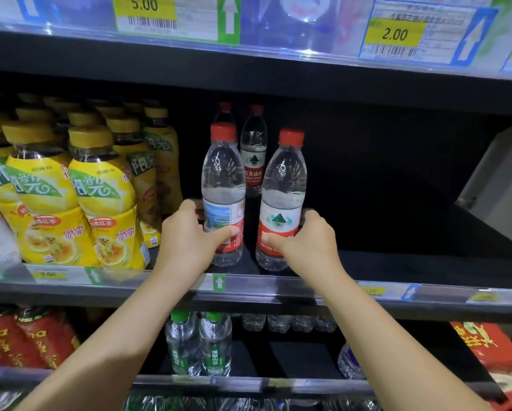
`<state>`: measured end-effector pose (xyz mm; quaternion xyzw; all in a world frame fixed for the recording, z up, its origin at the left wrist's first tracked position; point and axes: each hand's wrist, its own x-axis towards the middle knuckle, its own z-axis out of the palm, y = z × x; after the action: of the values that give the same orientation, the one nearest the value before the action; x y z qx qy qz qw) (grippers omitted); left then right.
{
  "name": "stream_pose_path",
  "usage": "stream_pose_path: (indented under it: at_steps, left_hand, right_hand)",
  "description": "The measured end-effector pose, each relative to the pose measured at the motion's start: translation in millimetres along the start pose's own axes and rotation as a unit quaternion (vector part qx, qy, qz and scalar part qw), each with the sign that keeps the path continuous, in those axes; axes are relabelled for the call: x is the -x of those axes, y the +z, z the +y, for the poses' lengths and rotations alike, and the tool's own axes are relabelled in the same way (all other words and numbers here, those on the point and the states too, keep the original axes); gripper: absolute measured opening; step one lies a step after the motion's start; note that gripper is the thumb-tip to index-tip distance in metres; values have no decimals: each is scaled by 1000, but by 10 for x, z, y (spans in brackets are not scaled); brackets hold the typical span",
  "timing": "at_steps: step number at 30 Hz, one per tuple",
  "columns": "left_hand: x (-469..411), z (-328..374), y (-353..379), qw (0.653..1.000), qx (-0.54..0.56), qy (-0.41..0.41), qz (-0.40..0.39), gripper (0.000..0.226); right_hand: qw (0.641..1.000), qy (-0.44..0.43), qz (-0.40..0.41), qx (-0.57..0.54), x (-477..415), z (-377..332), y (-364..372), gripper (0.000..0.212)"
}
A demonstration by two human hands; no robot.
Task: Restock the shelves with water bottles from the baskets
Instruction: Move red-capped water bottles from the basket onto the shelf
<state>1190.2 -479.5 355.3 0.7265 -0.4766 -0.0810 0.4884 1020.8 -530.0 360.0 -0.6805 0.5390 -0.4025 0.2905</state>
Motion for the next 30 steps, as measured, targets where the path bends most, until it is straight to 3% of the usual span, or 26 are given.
stream_pose_path:
  at_steps: [4,8,18,25,30]
  left_hand:
    - [-246,-5,100,999,-10,-23,28,41]
    - [-582,-110,289,998,58,-15,22,51]
    - [-1089,-223,607,995,94,-28,36,54]
    - [-947,-215,440,994,-100,-7,41,75]
    - [-1067,-229,482,999,29,-40,19,66]
  right_hand:
    - [998,35,38,-26,-343,-14,205,54]
    - [996,61,63,-25,-729,-20,445,59]
    - [981,96,87,-145,-1188,138,1003,47]
    - [990,56,75,-108,-1236,187,947,38]
    - [991,50,81,-93,-1281,144,1002,32]
